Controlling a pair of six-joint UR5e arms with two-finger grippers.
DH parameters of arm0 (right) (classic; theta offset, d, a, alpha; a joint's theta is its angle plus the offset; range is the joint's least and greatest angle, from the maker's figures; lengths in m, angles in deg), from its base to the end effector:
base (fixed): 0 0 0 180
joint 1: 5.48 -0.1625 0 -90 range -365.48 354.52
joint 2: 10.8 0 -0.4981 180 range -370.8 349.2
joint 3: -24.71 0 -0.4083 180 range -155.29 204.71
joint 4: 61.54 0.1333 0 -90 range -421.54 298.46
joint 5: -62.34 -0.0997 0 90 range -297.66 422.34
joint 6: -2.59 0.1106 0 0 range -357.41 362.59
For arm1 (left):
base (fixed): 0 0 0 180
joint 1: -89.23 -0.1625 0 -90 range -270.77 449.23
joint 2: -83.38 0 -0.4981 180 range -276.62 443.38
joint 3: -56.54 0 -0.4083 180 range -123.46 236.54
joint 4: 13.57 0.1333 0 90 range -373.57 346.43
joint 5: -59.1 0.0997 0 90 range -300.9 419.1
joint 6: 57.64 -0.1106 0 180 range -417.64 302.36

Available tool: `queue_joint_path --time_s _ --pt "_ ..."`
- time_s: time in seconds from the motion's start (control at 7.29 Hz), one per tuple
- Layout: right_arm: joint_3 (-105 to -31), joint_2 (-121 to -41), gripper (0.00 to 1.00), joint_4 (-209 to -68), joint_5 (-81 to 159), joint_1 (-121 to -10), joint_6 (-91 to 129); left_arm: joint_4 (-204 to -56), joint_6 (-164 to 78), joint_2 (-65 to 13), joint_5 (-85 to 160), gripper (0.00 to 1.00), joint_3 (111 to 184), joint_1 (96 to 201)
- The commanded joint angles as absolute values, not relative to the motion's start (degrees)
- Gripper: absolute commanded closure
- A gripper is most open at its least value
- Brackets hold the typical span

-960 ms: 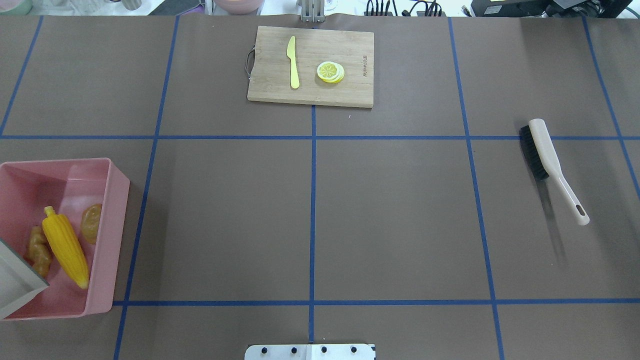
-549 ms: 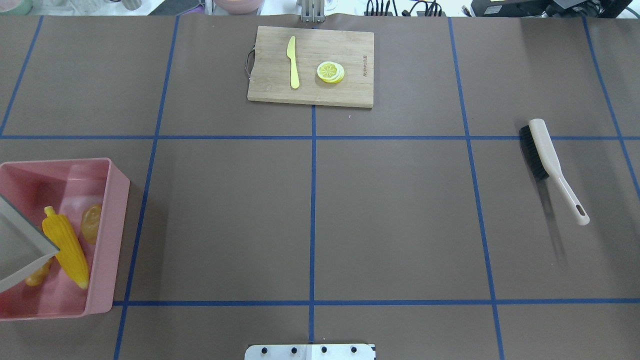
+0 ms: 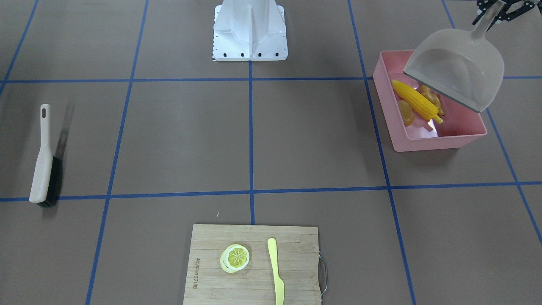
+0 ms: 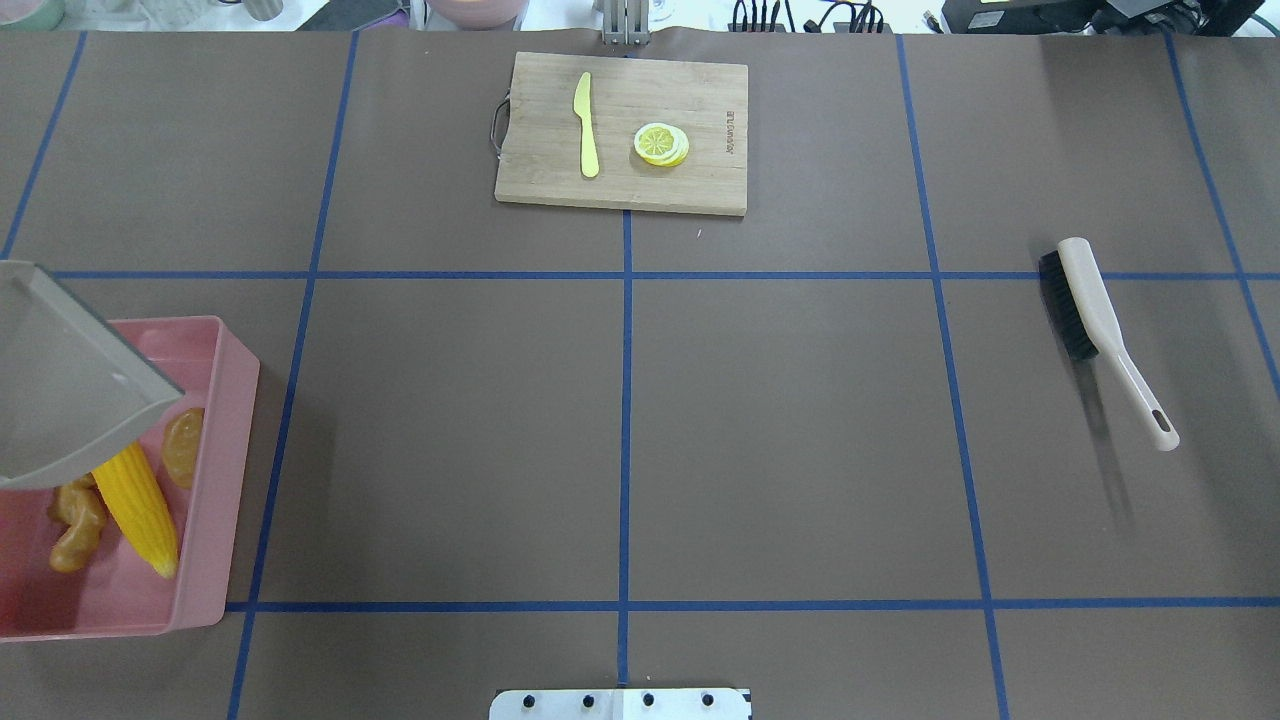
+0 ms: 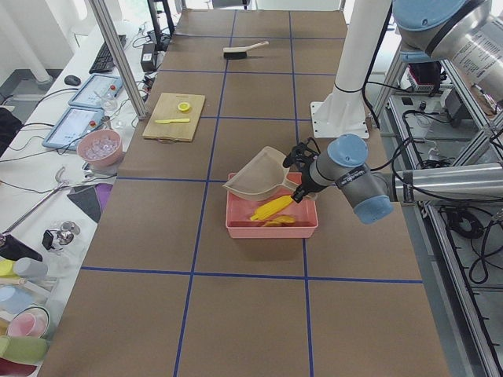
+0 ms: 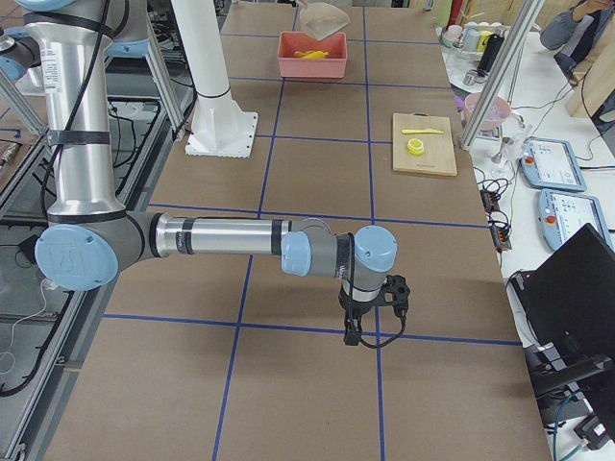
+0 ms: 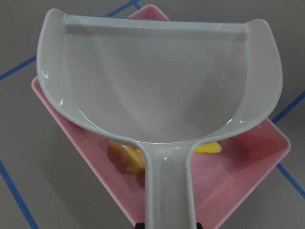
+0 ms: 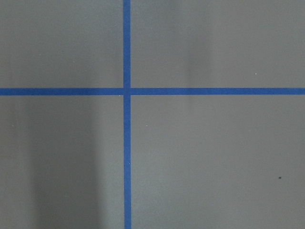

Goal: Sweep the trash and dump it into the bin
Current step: 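Raise the empty dustpan out of the bin toward the table center with the left gripper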

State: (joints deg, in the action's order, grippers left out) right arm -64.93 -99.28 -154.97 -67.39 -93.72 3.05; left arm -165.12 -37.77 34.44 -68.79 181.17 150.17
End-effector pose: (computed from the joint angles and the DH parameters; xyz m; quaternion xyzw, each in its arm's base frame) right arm 0.0467 -0.5194 0.7411 -0.0252 -0.3393 -0.0039 0.9403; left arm 0.0435 -0.2128 0.5519 0.2791 0.4432 0.2169 0.8238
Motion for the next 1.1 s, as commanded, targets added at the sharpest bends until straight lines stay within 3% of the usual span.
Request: queue_joint_path --time_s 0.0,0.41,0.96 --pt "-64.85 -99.3 0.0 -154.97 -67.38 -93.72 3.12 -155.39 -36.63 23.58 -68.69 1.0 181.17 150.31" --pt "-64.85 -99.3 0.0 -154.97 -67.38 -93.72 3.12 -139.55 -37.59 9.77 -69.31 1.0 181.52 149.53" --pt "-64.85 -99.3 0.0 -154.97 -67.38 -93.72 3.12 -131.02 -60.98 3.5 -68.87 1.0 181.43 145.3"
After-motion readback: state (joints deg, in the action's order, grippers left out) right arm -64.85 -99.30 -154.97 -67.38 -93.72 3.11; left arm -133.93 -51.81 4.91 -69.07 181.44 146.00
